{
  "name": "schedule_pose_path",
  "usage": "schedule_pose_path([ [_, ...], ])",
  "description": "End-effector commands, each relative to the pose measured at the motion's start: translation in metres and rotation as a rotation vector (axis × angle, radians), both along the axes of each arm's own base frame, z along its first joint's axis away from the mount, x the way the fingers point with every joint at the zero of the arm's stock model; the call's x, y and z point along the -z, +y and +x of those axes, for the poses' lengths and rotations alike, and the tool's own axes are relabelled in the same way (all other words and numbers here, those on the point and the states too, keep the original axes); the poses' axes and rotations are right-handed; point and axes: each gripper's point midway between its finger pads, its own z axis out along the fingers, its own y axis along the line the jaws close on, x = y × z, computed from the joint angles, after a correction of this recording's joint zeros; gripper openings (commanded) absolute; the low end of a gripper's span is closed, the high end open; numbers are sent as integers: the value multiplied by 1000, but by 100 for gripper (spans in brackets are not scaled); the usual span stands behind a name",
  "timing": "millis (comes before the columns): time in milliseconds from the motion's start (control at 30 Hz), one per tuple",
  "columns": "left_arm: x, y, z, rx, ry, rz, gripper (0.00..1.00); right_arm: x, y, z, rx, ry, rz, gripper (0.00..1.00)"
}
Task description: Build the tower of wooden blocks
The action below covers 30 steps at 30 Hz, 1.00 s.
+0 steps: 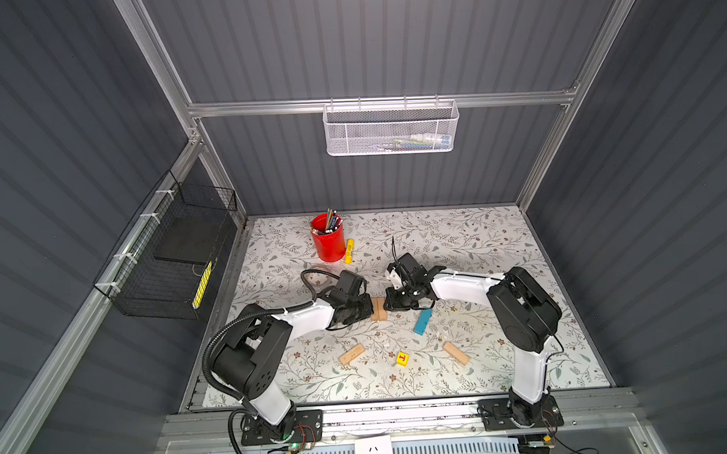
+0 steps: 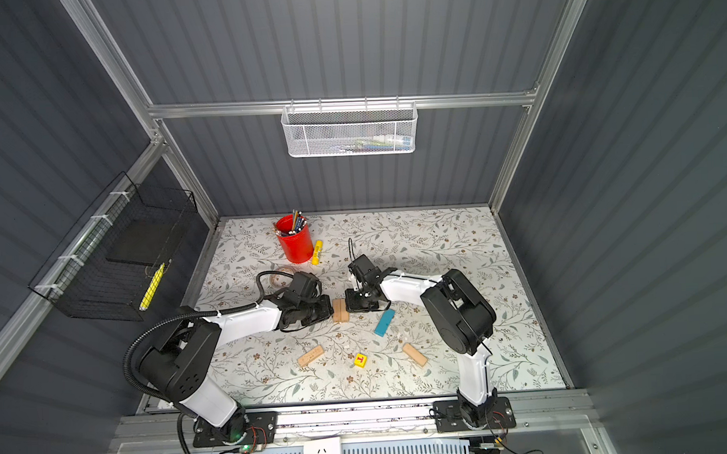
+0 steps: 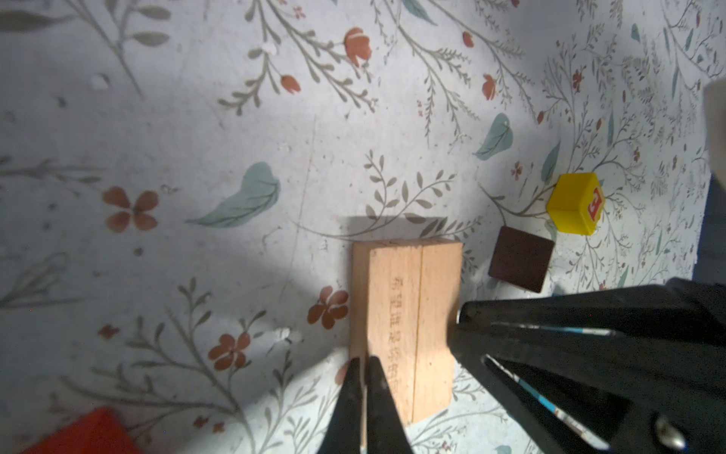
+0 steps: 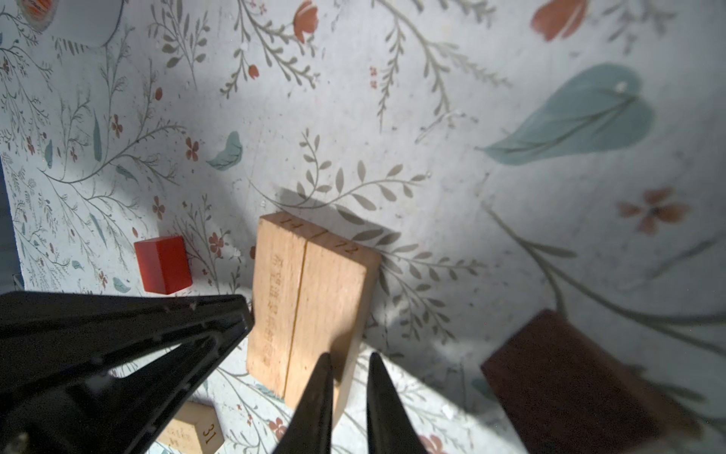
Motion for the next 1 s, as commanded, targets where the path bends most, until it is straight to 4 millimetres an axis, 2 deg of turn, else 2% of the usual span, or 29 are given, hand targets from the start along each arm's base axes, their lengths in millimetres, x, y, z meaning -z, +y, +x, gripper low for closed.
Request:
schedule_pose_path([
  [0, 12, 10, -16, 36, 67, 56, 8, -1, 4, 5, 0, 1, 5, 19],
  [167, 13, 2, -17, 59, 79, 24, 9, 1, 4, 6, 5, 10, 3, 19],
  [267, 14, 4, -18, 62, 81, 38, 8, 0, 4, 6, 7, 10, 5, 18],
  [600, 2, 2, -13, 75, 53, 35, 11, -13, 1, 11, 23, -23, 8, 19],
  [733, -18, 0, -9, 83, 7, 17, 15, -24, -4, 7, 31, -39, 13, 22],
  [833, -26, 8, -12, 76, -16, 43, 19, -30, -11, 0, 40, -46, 6, 27],
  [967, -32, 23, -24, 83, -17, 92, 24, -38, -20, -12, 44, -58, -5, 35],
])
